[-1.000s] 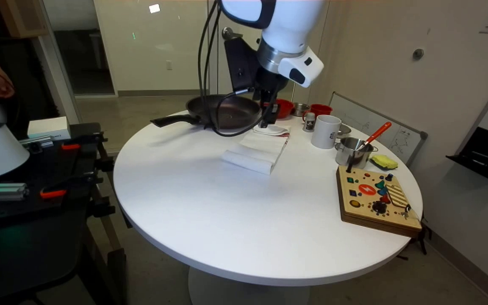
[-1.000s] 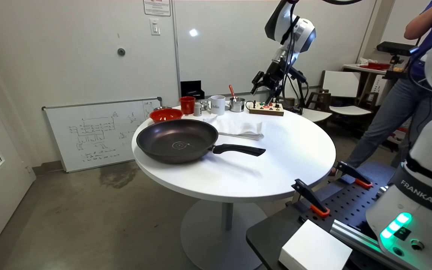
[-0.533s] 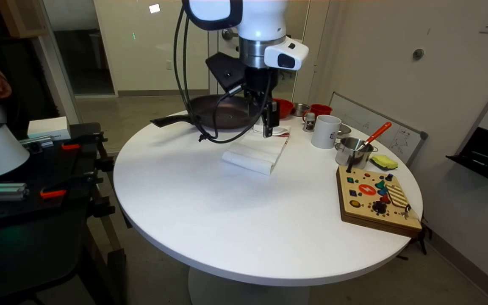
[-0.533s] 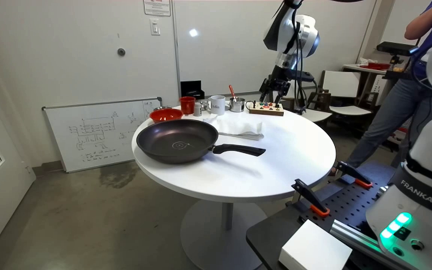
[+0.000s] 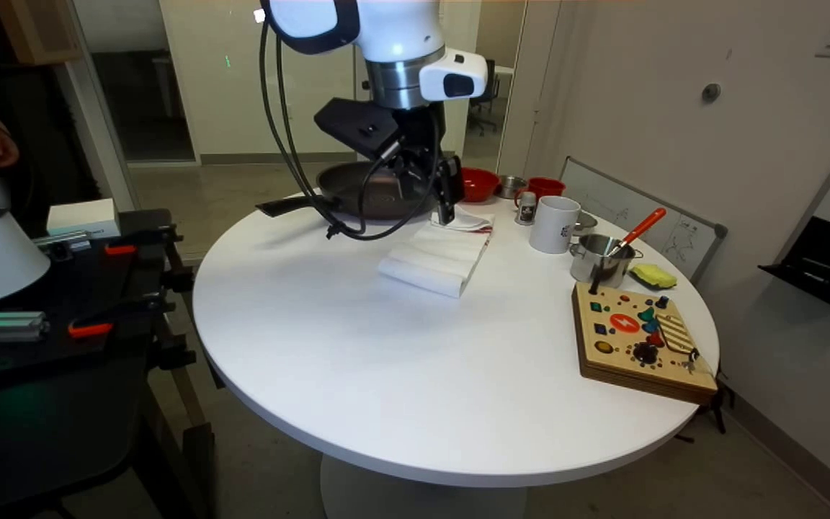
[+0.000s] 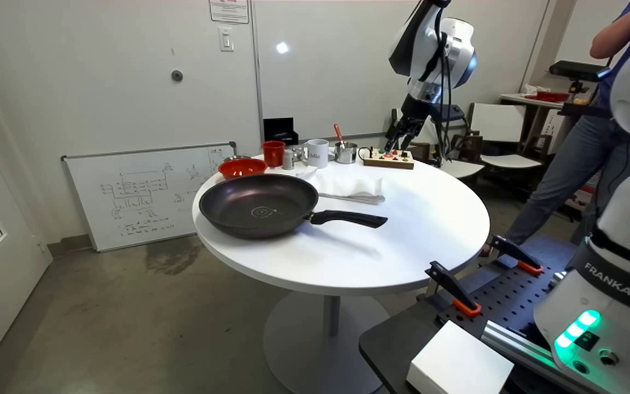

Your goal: Fold the towel in half

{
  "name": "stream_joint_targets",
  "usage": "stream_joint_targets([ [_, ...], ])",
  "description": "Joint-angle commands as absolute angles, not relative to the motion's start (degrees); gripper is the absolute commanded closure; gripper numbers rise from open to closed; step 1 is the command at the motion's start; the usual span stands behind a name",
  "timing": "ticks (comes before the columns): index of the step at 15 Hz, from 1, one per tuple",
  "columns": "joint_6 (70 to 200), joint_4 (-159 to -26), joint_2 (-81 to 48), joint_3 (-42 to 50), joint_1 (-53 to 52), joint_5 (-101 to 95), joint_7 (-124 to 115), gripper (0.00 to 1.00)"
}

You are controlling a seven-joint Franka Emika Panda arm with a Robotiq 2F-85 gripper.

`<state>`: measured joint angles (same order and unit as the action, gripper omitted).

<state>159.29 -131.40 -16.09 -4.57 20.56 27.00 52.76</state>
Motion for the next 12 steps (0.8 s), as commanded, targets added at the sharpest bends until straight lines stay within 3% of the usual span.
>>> stream_joint_targets([
  [1,158.49,-133.86,-14.81,-3.37,20.16,28.50,48.30,0.00],
  [12,159.12,-133.84,-16.20,-3.75,20.60,29.36,45.93,0.00],
])
